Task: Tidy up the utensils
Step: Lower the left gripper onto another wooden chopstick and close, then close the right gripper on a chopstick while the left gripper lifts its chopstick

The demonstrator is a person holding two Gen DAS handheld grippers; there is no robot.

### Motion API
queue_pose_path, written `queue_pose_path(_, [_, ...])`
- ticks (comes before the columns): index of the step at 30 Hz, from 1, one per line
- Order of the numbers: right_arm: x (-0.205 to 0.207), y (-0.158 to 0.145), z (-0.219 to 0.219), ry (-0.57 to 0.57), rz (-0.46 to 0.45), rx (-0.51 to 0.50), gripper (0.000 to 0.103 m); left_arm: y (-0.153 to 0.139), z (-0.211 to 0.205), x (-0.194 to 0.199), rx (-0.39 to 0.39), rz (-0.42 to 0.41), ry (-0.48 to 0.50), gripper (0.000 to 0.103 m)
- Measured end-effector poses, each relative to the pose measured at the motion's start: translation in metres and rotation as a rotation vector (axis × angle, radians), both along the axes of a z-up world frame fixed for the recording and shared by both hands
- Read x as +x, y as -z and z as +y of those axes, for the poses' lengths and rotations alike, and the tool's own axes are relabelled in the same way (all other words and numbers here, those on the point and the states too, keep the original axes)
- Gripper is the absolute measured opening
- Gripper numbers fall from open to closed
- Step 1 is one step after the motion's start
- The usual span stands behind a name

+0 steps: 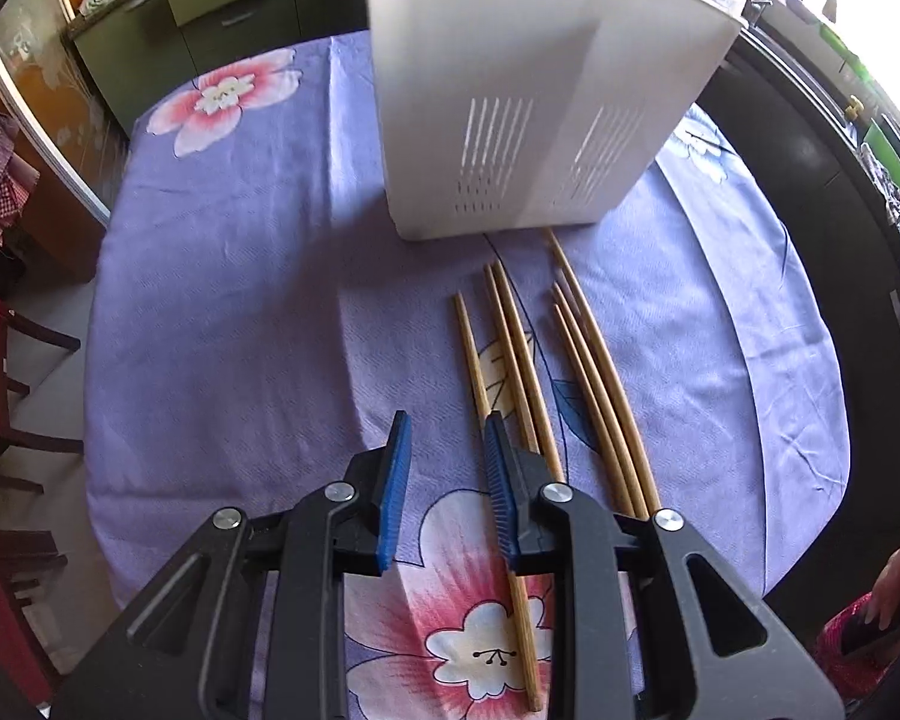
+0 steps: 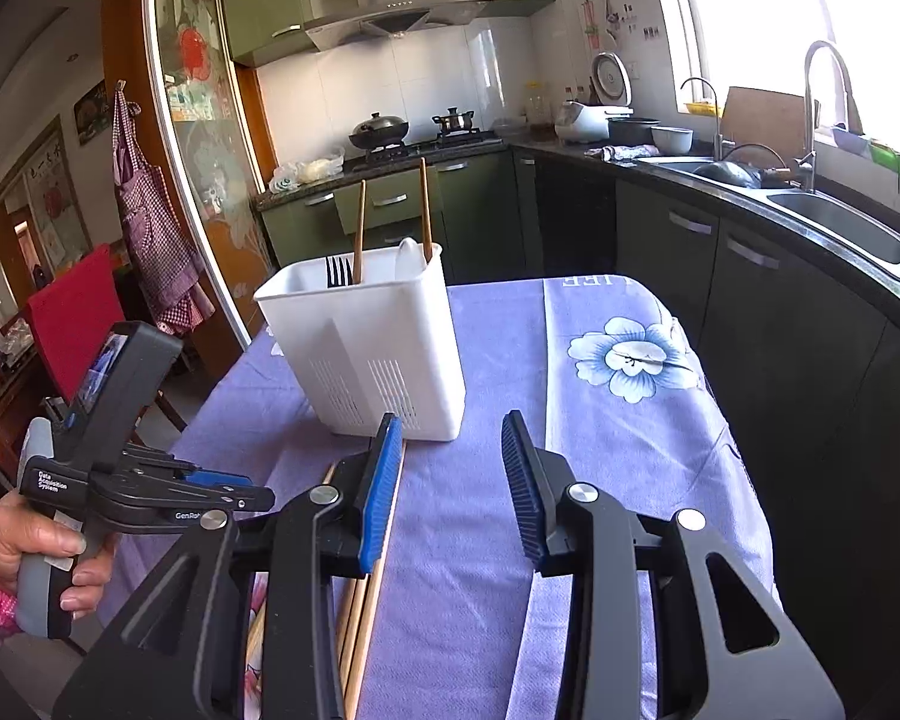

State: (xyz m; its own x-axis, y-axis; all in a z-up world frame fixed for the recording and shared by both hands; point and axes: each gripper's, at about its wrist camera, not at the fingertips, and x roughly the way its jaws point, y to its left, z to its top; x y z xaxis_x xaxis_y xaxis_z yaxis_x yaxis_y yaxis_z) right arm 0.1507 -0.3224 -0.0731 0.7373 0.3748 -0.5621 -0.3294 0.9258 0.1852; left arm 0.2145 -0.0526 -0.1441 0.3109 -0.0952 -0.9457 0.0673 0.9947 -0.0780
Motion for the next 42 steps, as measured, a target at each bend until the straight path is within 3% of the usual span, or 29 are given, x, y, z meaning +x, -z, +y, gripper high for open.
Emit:
queue_pose_path(13, [0.004,0.005,-0.018,0.002,0.033,0.041,0.039,0.032,-0.026,0.025,0.051,0.094,-0.02,0.021])
queue_pose_path(19, [0.008,0.008,-0.016,-0.001,0.056,0.041,0.039,0.034,-0.029,0.024,0.077,0.086,-0.015,0.019])
queue_pose_path(21, [0.009,0.01,-0.011,-0.014,0.067,0.032,0.039,0.034,-0.029,0.022,0.077,0.082,-0.01,0.014])
queue_pose_path(22, [0.011,0.011,-0.007,-0.024,0.075,0.023,0.039,0.035,-0.029,0.021,0.073,0.082,-0.009,0.009])
queue_pose_path(28, [0.038,0.035,0.029,-0.091,0.202,-0.07,0.039,0.034,-0.014,0.016,0.045,0.072,-0.013,0.006])
queue_pose_path(31, [0.058,0.054,0.047,-0.121,0.28,-0.105,0.039,0.024,-0.006,0.01,0.051,0.014,-0.014,0.006])
queue_pose_path(35, [0.085,0.079,0.064,-0.163,0.399,-0.099,0.027,-0.003,0.001,-0.006,0.049,-0.088,-0.008,0.006])
queue_pose_path(42, [0.107,0.093,0.085,-0.186,0.471,-0.132,0.023,-0.041,0.011,-0.026,0.03,-0.19,0.006,0.006])
